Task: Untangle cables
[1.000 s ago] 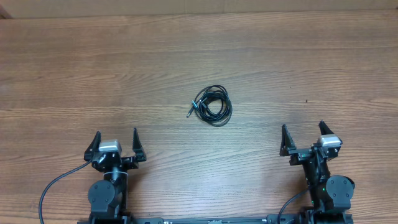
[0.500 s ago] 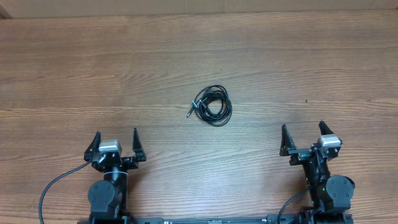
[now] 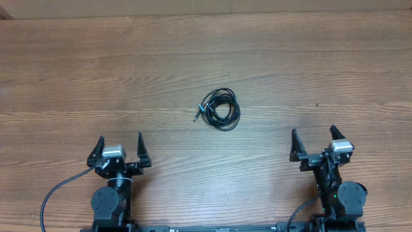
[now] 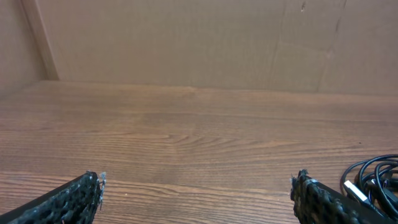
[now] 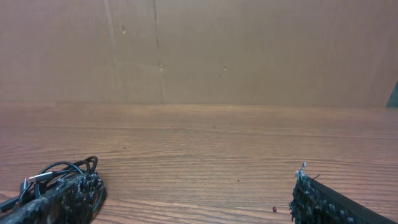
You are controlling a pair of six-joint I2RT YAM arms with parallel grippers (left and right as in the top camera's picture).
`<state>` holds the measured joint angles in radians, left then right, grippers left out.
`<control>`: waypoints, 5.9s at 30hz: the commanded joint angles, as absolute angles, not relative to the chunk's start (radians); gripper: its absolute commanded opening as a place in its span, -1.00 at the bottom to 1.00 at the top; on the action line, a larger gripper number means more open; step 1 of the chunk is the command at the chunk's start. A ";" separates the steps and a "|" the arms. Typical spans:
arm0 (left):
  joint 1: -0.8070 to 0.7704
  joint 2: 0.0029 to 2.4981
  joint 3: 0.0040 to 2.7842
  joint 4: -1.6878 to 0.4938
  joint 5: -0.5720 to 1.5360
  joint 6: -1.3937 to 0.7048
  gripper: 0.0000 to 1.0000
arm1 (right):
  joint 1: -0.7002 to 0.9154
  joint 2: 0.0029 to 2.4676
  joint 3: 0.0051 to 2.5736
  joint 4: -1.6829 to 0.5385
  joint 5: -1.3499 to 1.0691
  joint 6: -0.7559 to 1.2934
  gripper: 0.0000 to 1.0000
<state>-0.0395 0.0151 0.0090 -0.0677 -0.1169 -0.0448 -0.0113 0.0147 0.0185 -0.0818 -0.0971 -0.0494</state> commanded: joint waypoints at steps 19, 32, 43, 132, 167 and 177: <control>-0.038 0.006 0.006 -0.067 -0.131 -0.022 0.99 | -0.007 0.004 0.008 -0.077 -0.094 -0.050 1.00; -0.039 0.006 0.006 -0.069 -0.072 -0.081 0.99 | -0.007 0.004 0.008 -0.077 -0.094 -0.050 1.00; -0.039 0.006 0.006 -0.042 0.228 -0.330 0.99 | -0.007 0.004 0.008 -0.077 -0.094 -0.050 1.00; -0.210 1.421 2.049 -1.660 0.147 -0.319 0.99 | -0.007 0.004 0.008 -0.077 -0.094 -0.050 1.00; -0.210 1.587 2.032 -1.689 0.146 -0.247 0.99 | -0.007 0.004 0.008 -0.077 -0.094 -0.050 1.00; -0.210 1.596 2.032 -1.685 0.136 -0.228 0.99 | -0.007 0.004 0.008 -0.077 -0.094 -0.051 1.00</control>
